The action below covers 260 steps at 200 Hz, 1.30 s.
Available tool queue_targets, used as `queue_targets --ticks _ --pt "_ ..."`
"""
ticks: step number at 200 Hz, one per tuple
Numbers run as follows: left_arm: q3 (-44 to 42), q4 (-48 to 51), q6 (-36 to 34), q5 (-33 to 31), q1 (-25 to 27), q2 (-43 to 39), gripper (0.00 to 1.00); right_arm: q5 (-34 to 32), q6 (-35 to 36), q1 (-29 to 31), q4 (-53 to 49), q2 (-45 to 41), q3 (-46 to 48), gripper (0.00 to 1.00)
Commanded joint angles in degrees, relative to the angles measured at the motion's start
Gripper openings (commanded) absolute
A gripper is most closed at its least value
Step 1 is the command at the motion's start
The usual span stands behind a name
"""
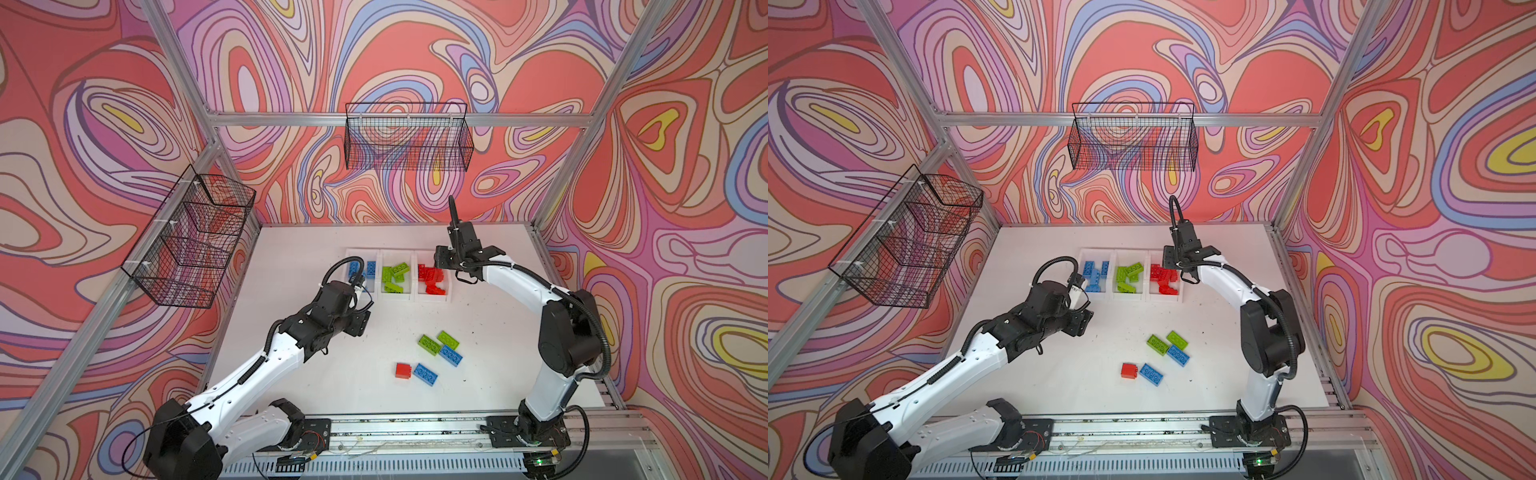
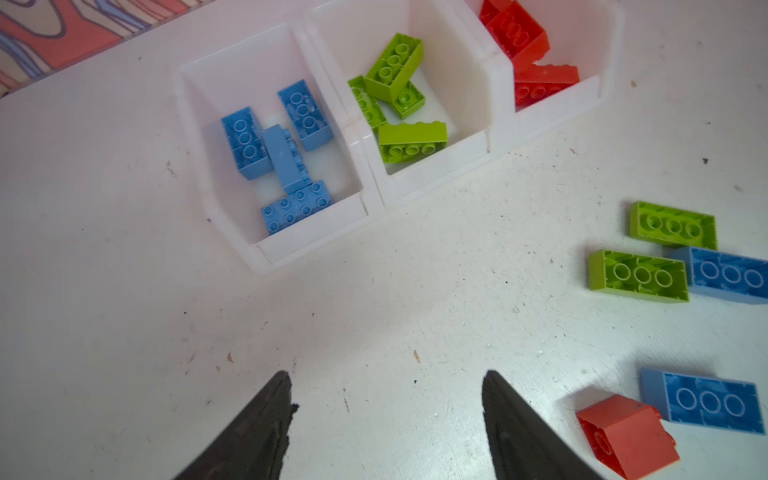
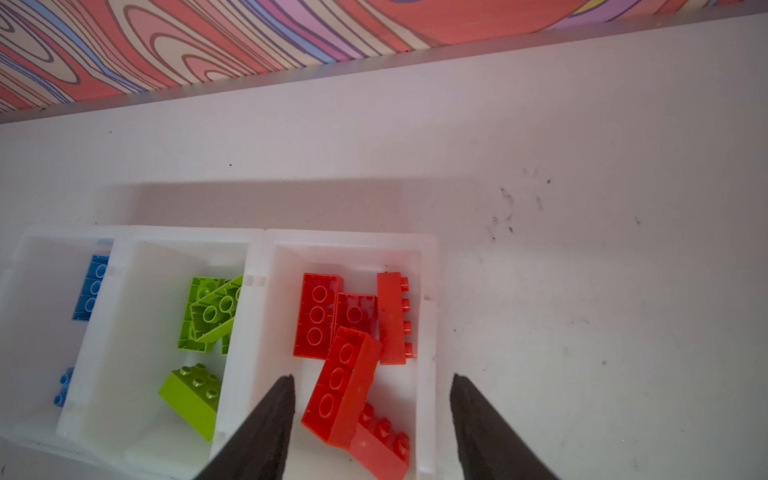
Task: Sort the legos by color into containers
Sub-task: 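Grasp a red brick near the table edge with the left gripper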
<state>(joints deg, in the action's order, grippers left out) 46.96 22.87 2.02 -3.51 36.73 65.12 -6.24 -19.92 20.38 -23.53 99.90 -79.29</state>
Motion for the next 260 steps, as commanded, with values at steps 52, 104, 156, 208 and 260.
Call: queue_targets --ticks 52,104,156,208,260 --pt "4.2 1.4 -19.7 13.5 13.1 10.4 0.78 -1.3 0.1 -2.3 2.5 -9.5 10.9 0.65" --pt "6.4 5.3 -26.6 16.8 19.1 17.0 0.79 -0.6 -0.4 -3.2 3.6 -11.7 15.3 0.65" --pt "7.1 4.9 -29.2 14.9 21.3 22.9 0.77 -1.0 -0.2 -4.1 3.4 -13.7 16.9 0.65" --pt "7.9 6.3 -31.4 14.1 22.0 26.9 0.73 -0.9 -0.4 -5.0 3.4 -15.0 18.5 0.65" --pt "8.1 6.7 -32.5 12.1 22.2 29.2 0.63 -0.7 -0.5 -5.2 3.5 -15.2 19.3 0.65"
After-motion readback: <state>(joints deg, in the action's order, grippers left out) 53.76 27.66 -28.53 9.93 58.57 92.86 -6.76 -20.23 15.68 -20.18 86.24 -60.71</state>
